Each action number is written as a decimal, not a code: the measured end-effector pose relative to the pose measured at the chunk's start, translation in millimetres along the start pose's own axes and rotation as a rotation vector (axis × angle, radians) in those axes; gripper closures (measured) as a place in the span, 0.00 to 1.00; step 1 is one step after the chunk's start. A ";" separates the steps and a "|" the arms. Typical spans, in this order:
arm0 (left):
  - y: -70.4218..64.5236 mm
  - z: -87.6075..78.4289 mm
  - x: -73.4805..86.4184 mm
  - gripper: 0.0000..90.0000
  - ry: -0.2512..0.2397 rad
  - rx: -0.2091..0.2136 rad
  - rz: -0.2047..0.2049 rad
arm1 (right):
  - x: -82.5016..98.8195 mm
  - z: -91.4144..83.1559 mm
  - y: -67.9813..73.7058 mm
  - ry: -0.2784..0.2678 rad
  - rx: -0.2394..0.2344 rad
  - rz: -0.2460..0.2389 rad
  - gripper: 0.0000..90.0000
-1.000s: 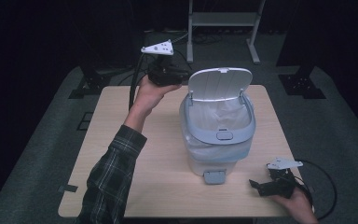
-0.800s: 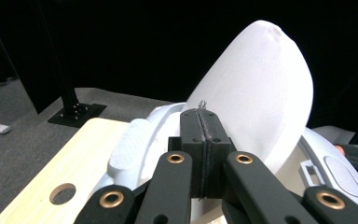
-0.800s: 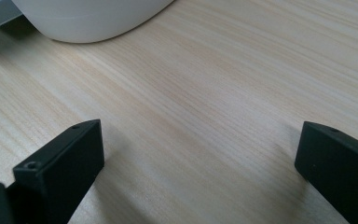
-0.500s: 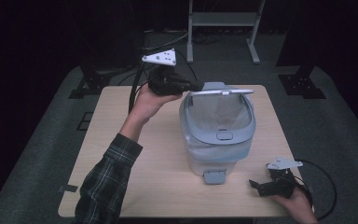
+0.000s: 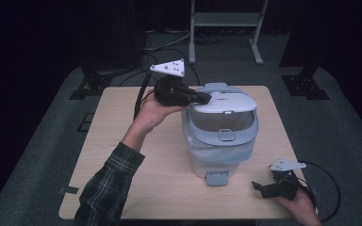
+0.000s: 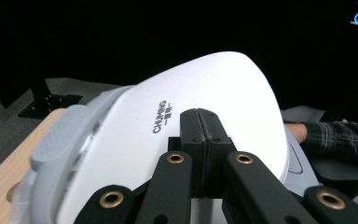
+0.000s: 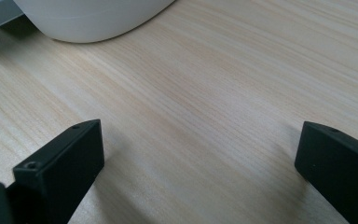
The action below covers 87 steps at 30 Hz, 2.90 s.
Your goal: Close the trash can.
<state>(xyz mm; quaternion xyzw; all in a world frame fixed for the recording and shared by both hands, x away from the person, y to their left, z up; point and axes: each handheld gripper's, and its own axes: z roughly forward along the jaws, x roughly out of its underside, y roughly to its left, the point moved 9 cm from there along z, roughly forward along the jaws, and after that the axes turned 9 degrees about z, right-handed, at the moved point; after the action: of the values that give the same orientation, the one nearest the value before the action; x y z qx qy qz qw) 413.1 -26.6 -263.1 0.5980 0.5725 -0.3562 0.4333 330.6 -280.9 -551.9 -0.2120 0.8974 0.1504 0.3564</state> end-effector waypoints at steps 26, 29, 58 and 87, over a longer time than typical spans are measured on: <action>-33.5 33.3 8.4 1.00 0.071 0.062 0.031 | 0.0 0.0 0.1 0.000 -0.001 0.000 0.00; -36.0 36.8 10.4 1.00 0.098 0.063 0.033 | 0.1 0.0 0.1 0.000 -0.001 0.000 0.00; -34.1 21.9 5.1 0.64 0.061 -0.015 -0.016 | 0.3 0.0 1.3 0.001 -0.008 -0.007 0.00; -34.0 -58.8 56.7 0.02 0.116 -0.303 -0.060 | 0.6 -0.3 1.3 0.001 -0.007 -0.007 0.00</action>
<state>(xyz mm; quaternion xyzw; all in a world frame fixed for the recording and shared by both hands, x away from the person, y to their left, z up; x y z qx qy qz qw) 380.4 48.1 -297.3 0.5279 0.6615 -0.2434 0.4738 329.4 -280.0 -551.9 -0.2164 0.8963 0.1524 0.3558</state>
